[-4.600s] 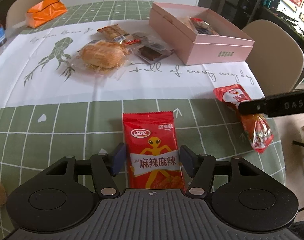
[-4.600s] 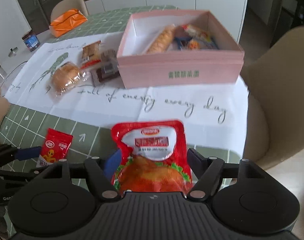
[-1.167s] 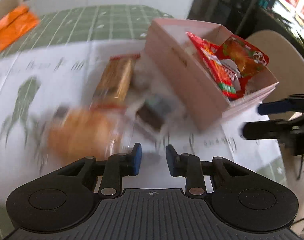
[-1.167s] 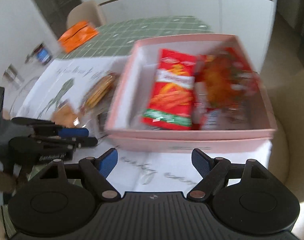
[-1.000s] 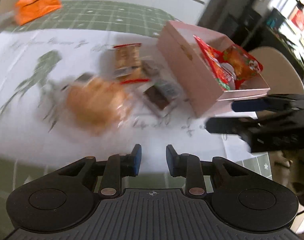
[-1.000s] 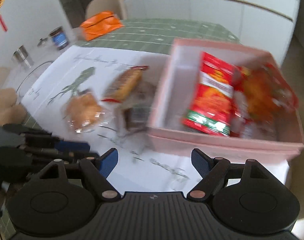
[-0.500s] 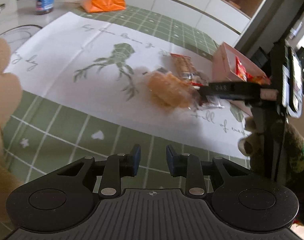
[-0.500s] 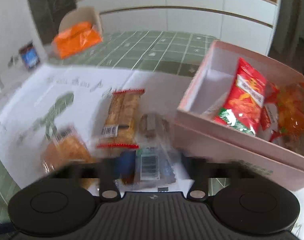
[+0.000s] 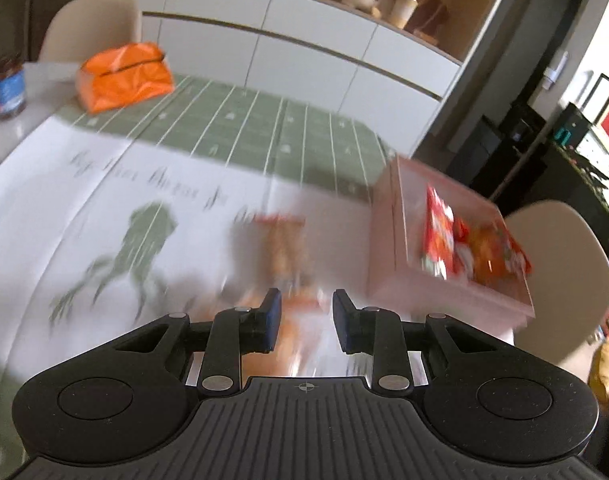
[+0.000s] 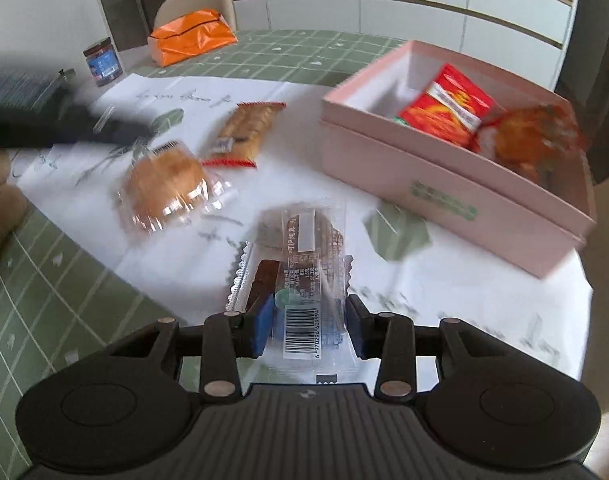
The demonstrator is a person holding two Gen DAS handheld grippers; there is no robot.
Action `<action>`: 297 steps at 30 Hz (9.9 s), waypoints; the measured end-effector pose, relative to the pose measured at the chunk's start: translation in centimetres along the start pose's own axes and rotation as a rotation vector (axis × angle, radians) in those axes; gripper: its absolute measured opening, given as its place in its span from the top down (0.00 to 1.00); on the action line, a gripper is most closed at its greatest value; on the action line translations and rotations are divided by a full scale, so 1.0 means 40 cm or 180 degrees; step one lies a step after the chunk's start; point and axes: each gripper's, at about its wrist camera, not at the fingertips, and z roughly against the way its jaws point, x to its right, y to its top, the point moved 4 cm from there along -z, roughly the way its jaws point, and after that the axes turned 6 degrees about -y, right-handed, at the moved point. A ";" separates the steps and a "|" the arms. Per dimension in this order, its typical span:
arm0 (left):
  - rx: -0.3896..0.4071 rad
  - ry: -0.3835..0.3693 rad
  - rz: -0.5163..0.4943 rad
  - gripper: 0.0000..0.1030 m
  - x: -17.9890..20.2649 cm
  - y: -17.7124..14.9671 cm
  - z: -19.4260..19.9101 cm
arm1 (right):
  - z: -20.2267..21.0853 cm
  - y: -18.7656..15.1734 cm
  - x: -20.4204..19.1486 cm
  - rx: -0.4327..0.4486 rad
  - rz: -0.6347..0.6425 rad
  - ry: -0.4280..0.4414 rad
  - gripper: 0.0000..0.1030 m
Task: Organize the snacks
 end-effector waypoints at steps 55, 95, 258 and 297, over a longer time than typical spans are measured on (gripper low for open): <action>-0.0388 0.0603 0.0797 0.61 -0.121 -0.431 0.246 | -0.080 0.227 -0.247 -0.0355 -0.0390 0.0396 0.19; -0.0722 0.0114 -0.0115 0.60 0.079 -0.407 0.102 | -0.023 0.011 0.158 -0.0209 -0.0585 -0.0343 0.27; -0.0926 -0.0314 -0.1509 0.42 0.281 -0.424 0.056 | -0.004 -0.042 0.102 -0.0253 0.0066 -0.0265 0.34; -0.0681 -0.0041 -0.0605 0.46 0.135 -0.322 0.095 | 0.068 -0.212 0.145 0.0001 -0.0498 -0.0613 0.00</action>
